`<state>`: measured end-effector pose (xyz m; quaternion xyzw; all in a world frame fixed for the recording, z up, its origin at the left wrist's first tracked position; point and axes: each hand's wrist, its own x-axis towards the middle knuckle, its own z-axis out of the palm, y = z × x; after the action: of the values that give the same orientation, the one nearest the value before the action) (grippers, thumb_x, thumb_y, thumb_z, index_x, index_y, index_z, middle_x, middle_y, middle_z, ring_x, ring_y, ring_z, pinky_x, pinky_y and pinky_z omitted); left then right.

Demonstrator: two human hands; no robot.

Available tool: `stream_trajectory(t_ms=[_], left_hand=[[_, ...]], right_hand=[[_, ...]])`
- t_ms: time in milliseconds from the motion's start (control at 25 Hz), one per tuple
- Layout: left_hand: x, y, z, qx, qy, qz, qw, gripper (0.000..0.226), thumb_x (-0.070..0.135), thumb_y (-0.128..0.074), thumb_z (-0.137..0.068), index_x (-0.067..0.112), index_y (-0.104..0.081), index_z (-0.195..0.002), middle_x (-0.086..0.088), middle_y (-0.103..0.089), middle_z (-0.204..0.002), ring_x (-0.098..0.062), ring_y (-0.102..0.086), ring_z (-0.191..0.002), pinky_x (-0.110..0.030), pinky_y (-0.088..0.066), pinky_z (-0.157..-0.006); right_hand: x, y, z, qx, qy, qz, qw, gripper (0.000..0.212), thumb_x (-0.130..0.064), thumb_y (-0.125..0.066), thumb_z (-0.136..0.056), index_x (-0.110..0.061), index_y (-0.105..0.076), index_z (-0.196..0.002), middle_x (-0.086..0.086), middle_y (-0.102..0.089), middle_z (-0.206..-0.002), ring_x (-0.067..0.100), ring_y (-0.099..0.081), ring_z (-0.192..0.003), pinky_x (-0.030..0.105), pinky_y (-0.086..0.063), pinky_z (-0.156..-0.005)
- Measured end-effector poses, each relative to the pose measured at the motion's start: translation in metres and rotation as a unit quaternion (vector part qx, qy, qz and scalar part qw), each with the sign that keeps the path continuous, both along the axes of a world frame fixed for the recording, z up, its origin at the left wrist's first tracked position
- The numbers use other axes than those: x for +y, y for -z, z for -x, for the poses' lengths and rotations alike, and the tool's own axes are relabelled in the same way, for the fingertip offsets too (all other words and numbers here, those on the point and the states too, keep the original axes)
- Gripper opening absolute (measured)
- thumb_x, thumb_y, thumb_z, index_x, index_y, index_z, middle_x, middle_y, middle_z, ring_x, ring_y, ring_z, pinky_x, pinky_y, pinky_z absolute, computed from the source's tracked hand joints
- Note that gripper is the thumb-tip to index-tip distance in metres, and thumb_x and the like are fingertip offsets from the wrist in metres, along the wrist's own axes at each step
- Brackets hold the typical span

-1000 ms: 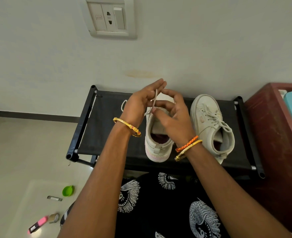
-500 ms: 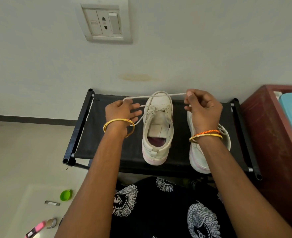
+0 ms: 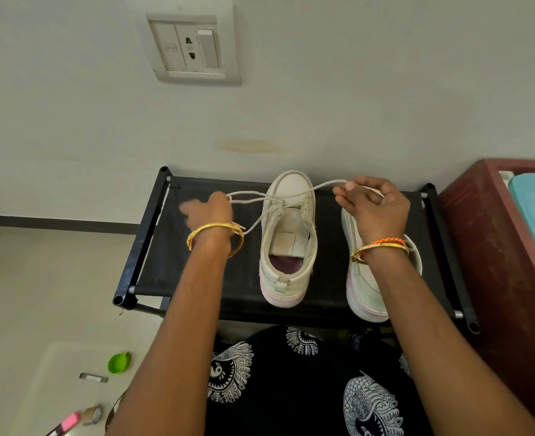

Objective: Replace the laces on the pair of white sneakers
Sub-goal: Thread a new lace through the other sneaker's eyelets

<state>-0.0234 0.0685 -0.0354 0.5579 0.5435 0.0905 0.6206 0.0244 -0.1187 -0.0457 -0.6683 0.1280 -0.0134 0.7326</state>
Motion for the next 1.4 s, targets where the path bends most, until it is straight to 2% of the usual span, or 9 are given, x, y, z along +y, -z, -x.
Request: stream_trajectory(t_ms=[120, 200, 320, 520, 640, 720, 920, 1200, 1400], left_hand=[[-0.011, 0.003, 0.001, -0.025, 0.158, -0.300, 0.940, 0.065, 0.029, -0.062, -0.080, 0.027, -0.034, -0.138, -0.005, -0.042, -0.132, -0.025, -0.047, -0.117, -0.048, -0.037, -0.099], [-0.030, 0.000, -0.001, -0.156, 0.286, -0.344, 0.881, 0.046, 0.041, -0.062, -0.081, 0.030, -0.055, -0.125, 0.006, -0.061, -0.115, -0.016, -0.055, -0.111, -0.047, -0.041, -0.098], [-0.053, 0.002, -0.004, -0.157, 0.405, -0.381, 0.816, 0.025, 0.045, -0.060, -0.084, 0.031, -0.070, -0.103, 0.010, -0.069, -0.099, -0.014, -0.059, -0.105, -0.046, -0.039, -0.094], [-0.048, 0.008, -0.006, -0.160, 0.361, -0.356, 0.847, 0.008, 0.031, -0.066, -0.084, 0.027, -0.073, -0.085, 0.010, -0.071, -0.083, -0.012, -0.065, -0.086, -0.047, -0.044, -0.089], [-0.052, 0.009, -0.006, -0.073, 0.347, -0.361, 0.863, 0.012, 0.031, -0.060, -0.087, 0.028, -0.071, -0.091, 0.010, -0.071, -0.091, -0.012, -0.061, -0.093, -0.032, -0.028, -0.090], [-0.053, 0.010, -0.008, 0.008, 0.318, -0.373, 0.872, 0.016, 0.035, -0.057, -0.089, 0.030, -0.071, -0.095, 0.010, -0.069, -0.098, -0.014, -0.057, -0.099, -0.033, -0.020, -0.083], [-0.059, 0.017, -0.012, 0.112, 0.321, -0.408, 0.847, 0.018, 0.034, -0.060, -0.087, 0.030, -0.072, -0.100, 0.001, -0.044, -0.132, -0.022, -0.035, -0.124, -0.043, -0.024, -0.099], [-0.061, 0.017, -0.019, 0.139, 0.362, -0.319, 0.865, 0.022, 0.039, -0.059, -0.088, 0.034, -0.069, -0.107, -0.001, -0.036, -0.144, -0.026, -0.033, -0.131, -0.050, -0.025, -0.102], [-0.054, 0.037, -0.032, 0.092, 0.297, -0.147, 0.939, 0.049, 0.050, -0.058, -0.053, 0.028, -0.073, -0.095, 0.004, -0.064, -0.112, -0.024, -0.055, -0.108, -0.049, -0.042, -0.096]], right_hand=[[0.006, -0.003, 0.004, 0.001, -0.053, 0.020, 0.998, 0.007, -0.006, -0.067, -0.084, -0.006, -0.067, -0.091, 0.006, -0.070, -0.081, 0.008, -0.069, -0.069, 0.021, -0.056, -0.064], [0.013, -0.004, 0.008, -0.037, -0.084, 0.074, 0.993, 0.007, -0.007, -0.069, -0.083, -0.014, -0.068, -0.080, -0.007, -0.067, -0.072, -0.004, -0.063, -0.063, 0.015, -0.053, -0.061], [0.019, -0.001, 0.010, -0.076, -0.125, 0.121, 0.982, 0.007, -0.002, -0.064, -0.085, -0.007, -0.069, -0.083, -0.010, -0.064, -0.073, -0.012, -0.059, -0.065, 0.007, -0.047, -0.066], [0.021, 0.003, 0.009, -0.084, -0.137, 0.163, 0.973, 0.009, -0.003, -0.062, -0.087, -0.009, -0.069, -0.086, -0.007, -0.064, -0.078, -0.009, -0.059, -0.070, 0.003, -0.044, -0.068], [0.021, 0.008, 0.009, -0.039, -0.144, 0.218, 0.965, 0.015, -0.005, -0.059, -0.086, -0.017, -0.068, -0.083, -0.006, -0.064, -0.079, 0.000, -0.058, -0.075, 0.005, -0.044, -0.065], [0.020, 0.015, 0.009, 0.018, -0.170, 0.244, 0.955, 0.025, -0.001, -0.052, -0.084, -0.021, -0.067, -0.079, -0.003, -0.066, -0.082, 0.009, -0.062, -0.081, 0.016, -0.050, -0.072], [0.018, 0.021, 0.005, 0.085, -0.181, 0.229, 0.953, 0.035, 0.000, -0.049, -0.085, -0.027, -0.065, -0.071, 0.004, -0.070, -0.086, 0.021, -0.066, -0.089, 0.044, -0.056, -0.084], [0.016, 0.020, 0.004, 0.112, -0.188, 0.188, 0.958, 0.033, 0.006, -0.049, -0.087, -0.020, -0.066, -0.075, 0.009, -0.069, -0.089, 0.022, -0.067, -0.089, 0.038, -0.057, -0.082], [0.016, 0.015, 0.005, 0.116, -0.186, 0.173, 0.960, 0.028, 0.005, -0.052, -0.087, -0.018, -0.065, -0.077, 0.005, -0.067, -0.087, 0.018, -0.065, -0.086, 0.024, -0.056, -0.070]])
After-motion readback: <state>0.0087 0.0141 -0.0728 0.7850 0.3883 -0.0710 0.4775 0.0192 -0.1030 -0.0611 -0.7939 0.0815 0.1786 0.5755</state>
